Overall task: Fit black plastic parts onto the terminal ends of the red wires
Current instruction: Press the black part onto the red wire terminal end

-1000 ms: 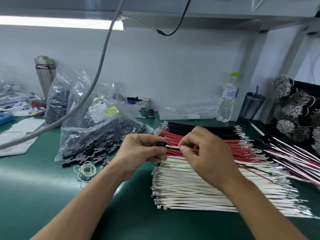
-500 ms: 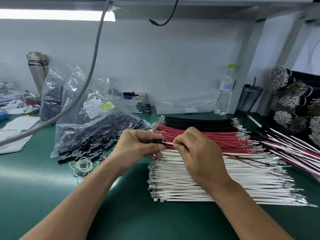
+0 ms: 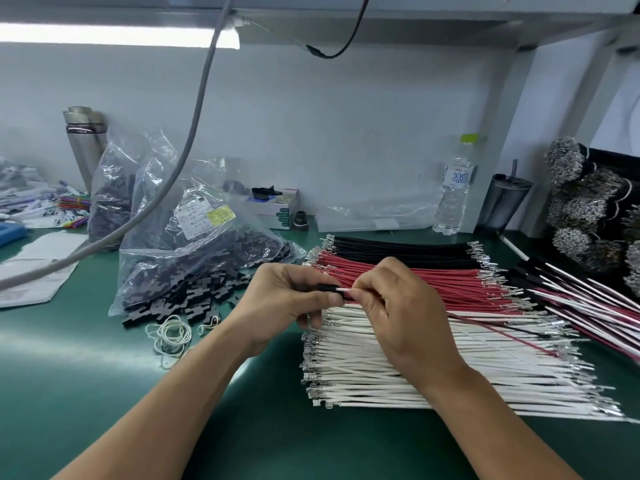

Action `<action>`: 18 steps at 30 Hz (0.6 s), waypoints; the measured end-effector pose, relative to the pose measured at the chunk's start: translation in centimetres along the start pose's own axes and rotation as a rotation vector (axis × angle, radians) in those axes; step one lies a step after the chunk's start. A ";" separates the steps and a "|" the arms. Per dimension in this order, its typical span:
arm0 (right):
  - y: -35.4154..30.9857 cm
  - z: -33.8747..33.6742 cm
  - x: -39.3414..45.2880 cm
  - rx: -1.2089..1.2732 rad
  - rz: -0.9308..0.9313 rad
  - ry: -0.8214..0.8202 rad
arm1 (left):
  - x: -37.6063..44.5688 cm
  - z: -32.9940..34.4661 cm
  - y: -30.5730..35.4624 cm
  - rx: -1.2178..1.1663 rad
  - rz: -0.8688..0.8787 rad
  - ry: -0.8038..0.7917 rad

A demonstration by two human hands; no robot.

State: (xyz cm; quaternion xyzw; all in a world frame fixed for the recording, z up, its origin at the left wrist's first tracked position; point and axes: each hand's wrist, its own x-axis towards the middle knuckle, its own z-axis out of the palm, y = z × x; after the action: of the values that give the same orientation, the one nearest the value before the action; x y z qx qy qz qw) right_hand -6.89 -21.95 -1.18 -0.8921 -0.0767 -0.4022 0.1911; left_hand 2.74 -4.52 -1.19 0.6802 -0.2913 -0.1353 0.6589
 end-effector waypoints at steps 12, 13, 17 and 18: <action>0.7 -1.5 0.5 -0.211 -0.083 0.054 | -0.1 -0.5 0.8 -0.052 0.091 0.006; 1.0 -1.7 0.5 -0.221 -0.050 0.025 | -0.1 -1.0 0.9 -0.087 0.089 0.028; 2.3 -2.3 0.3 -0.218 0.009 0.100 | 0.0 -4.0 1.7 -0.173 0.091 0.138; 2.5 -2.7 0.6 -0.217 0.001 0.191 | 0.0 -4.9 1.8 -0.094 0.091 0.183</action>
State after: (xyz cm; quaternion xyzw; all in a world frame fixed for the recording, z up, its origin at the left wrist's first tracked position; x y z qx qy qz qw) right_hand -7.64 -25.35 0.15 -0.8652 -0.0138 -0.4911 0.1000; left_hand 5.19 -0.45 1.01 0.6442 -0.2540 -0.0559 0.7193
